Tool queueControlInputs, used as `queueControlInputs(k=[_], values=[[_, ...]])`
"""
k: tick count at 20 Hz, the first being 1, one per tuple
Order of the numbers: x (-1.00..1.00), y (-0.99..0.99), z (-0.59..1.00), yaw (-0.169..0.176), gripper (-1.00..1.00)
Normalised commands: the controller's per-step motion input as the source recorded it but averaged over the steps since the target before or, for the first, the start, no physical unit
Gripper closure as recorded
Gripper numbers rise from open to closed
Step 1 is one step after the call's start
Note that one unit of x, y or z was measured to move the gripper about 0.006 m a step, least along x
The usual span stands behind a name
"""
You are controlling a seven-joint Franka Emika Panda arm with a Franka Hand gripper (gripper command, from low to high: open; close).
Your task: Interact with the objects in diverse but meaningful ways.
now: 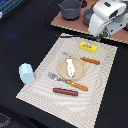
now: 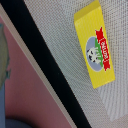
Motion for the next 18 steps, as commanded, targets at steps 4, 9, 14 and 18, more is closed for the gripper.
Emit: queueControlInputs(k=[4,9,14,18], values=[[-0.50,0.03,-0.34,0.022,-1.00],[-0.59,0.02,-0.38,0.030,-1.00],[-0.66,0.00,-0.37,0.033,-1.00],[-0.64,-0.01,-0.41,0.063,-1.00]])
